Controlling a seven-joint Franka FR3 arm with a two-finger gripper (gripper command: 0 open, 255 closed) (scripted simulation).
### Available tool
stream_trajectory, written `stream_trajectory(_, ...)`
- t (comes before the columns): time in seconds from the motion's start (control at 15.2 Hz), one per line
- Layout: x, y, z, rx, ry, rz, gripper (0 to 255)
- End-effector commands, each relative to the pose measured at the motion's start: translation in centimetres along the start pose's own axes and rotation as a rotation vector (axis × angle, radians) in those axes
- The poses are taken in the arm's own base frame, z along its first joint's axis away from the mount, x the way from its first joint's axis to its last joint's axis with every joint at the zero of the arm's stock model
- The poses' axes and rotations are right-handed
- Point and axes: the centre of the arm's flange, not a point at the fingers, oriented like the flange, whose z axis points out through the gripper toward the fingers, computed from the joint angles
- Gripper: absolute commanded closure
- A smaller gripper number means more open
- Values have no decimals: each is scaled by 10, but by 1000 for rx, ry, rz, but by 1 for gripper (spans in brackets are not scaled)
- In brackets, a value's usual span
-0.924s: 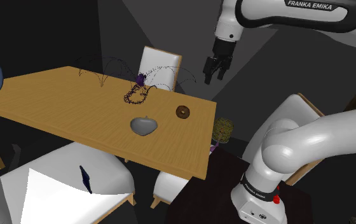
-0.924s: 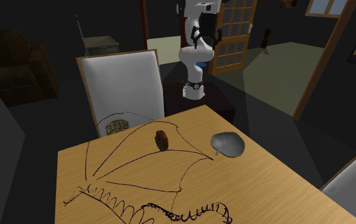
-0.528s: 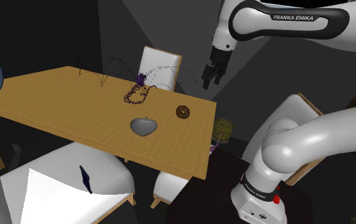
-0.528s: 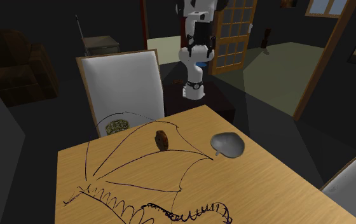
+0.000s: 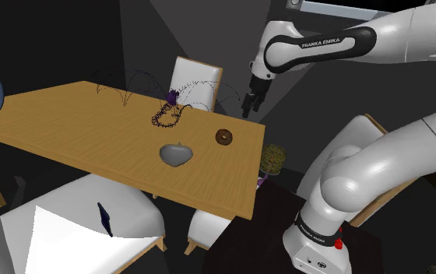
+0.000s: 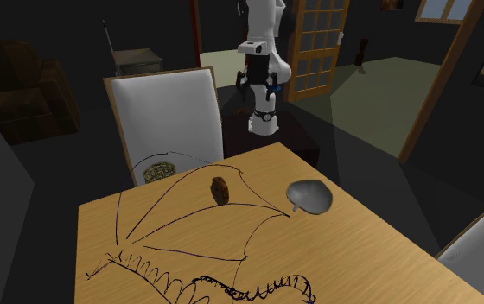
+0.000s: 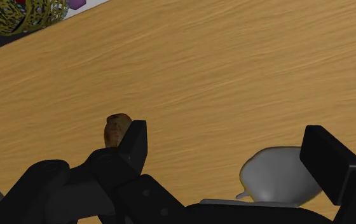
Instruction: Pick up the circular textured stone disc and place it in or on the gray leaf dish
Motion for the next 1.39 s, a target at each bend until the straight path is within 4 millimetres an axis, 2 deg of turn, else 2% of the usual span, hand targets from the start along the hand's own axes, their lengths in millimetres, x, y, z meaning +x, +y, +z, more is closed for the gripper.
stream_trajectory(0.0, 7, 15, 20, 2, 9, -30, 0)
stream_trajectory(0.66, 63, 83, 117, 17, 43, -166, 0)
stream_trajectory(1.32, 132, 142, 212, 32, 78, -302, 0)
